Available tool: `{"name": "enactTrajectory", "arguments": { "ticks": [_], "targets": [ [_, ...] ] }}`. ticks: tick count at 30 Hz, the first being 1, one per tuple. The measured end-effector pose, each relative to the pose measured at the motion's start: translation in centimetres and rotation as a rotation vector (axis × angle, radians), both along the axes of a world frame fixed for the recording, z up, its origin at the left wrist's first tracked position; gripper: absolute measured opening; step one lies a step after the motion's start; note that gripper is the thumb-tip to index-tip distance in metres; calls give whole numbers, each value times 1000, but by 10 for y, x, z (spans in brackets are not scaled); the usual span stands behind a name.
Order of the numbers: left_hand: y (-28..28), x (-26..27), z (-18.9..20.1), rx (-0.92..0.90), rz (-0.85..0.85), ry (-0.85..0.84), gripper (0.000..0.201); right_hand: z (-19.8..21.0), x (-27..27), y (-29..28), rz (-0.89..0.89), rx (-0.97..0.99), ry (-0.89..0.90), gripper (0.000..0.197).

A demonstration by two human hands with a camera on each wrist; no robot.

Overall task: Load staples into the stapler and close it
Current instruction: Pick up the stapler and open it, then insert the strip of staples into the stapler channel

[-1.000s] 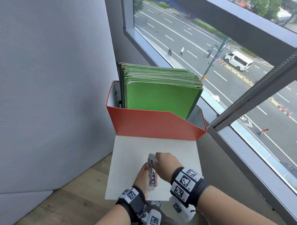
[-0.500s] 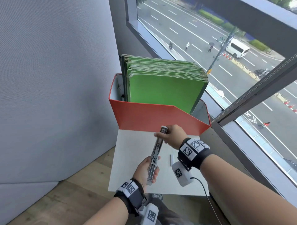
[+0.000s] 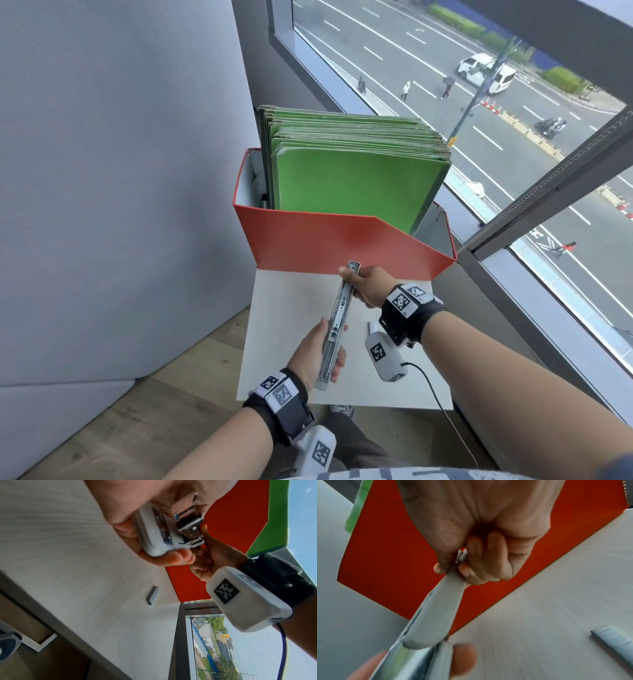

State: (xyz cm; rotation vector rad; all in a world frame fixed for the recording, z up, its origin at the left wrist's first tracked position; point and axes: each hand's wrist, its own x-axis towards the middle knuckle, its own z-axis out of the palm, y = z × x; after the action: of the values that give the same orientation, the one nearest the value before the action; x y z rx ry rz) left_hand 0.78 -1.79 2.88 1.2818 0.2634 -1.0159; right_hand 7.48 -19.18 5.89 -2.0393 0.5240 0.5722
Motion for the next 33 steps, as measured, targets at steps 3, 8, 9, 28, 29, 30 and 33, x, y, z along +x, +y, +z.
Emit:
{"name": "enactTrajectory", "arguments": {
  "ticks": [3, 8, 9, 28, 29, 30, 33],
  "targets": [
    [-9, 8, 5, -18, 24, -9, 51, 1, 0, 1, 5, -16, -5, 56],
    [-22, 16, 5, -36, 68, 20, 47, 0, -4, 3, -59, 42, -34, 54],
    [-23, 16, 5, -40, 74, 17, 46, 0, -6, 1, -83, 77, -38, 53],
    [-17, 15, -21, 76, 140, -90, 49, -77, -71, 15, -156, -393, 131, 22],
    [-17, 15, -21, 70, 151, -90, 49, -78, -72, 16, -154, -404, 132, 20],
    [-17, 15, -21, 62, 167, -87, 49, -78, -72, 16, -155, -408, 129, 20],
    [-16, 16, -23, 64, 186, -57, 49, -76, -73, 15, -154, -401, 126, 21]
  ]
}}
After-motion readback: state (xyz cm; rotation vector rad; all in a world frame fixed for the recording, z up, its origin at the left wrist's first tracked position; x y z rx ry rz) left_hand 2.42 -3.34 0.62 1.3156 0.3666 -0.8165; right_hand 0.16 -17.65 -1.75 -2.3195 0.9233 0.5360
